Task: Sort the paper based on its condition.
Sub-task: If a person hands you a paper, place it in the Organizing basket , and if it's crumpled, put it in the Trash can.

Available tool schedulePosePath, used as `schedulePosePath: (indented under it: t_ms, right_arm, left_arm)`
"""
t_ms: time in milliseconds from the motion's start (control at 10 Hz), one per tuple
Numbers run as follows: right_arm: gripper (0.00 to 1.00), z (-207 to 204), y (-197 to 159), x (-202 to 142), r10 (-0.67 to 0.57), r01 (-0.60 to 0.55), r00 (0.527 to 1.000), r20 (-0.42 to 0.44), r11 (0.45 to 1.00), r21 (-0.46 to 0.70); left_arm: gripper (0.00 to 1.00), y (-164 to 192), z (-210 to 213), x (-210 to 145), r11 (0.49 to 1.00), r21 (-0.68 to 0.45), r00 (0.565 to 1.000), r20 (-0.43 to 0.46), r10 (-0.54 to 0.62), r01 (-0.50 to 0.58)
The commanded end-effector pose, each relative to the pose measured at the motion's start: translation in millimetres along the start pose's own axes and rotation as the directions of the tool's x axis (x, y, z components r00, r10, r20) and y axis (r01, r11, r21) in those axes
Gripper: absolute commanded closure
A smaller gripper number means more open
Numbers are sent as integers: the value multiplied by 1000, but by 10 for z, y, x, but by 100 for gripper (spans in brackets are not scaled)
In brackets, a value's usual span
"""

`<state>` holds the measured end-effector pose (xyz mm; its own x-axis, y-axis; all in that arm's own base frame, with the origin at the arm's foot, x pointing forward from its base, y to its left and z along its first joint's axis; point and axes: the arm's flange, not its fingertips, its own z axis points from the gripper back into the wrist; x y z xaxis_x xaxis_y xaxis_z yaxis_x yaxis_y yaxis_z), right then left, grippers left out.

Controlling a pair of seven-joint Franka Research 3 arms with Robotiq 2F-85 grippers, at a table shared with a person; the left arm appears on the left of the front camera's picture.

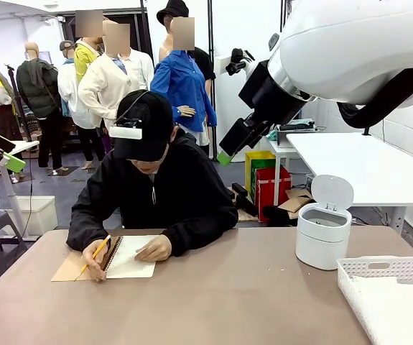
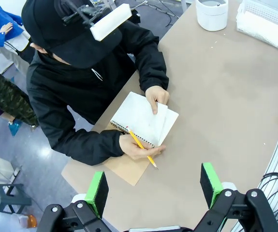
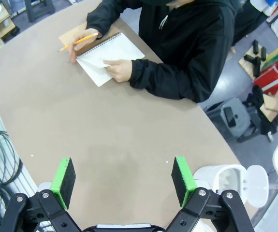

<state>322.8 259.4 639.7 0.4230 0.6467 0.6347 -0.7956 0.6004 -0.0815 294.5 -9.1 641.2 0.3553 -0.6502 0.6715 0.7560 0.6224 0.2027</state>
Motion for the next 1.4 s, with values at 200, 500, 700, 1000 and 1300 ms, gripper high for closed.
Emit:
schedulePosePath:
  t_ms: [200,500,700,1000,1300]
  right_arm:
    - [0,2,6,1,0,0,1000,1,1000,1]
    - [0,2,6,1,0,0,1000,1,1000,1]
    - [0,2,6,1,0,0,1000,1,1000,1]
    - [0,2,6,1,0,0,1000,1,1000,1]
    - [0,2,6,1,0,0,1000,1,1000,1]
  left_arm:
    - [0,15,5,1,1000,10,1000,6,2,-2]
    - [0,15,5,1,1000,10,1000,6,2,-2]
    - [0,15,5,1,1000,10,1000,6,2,-2]
    - [0,15,5,1,1000,10,1000,6,2,-2]
    - [0,15,5,1,1000,10,1000,6,2,-2]
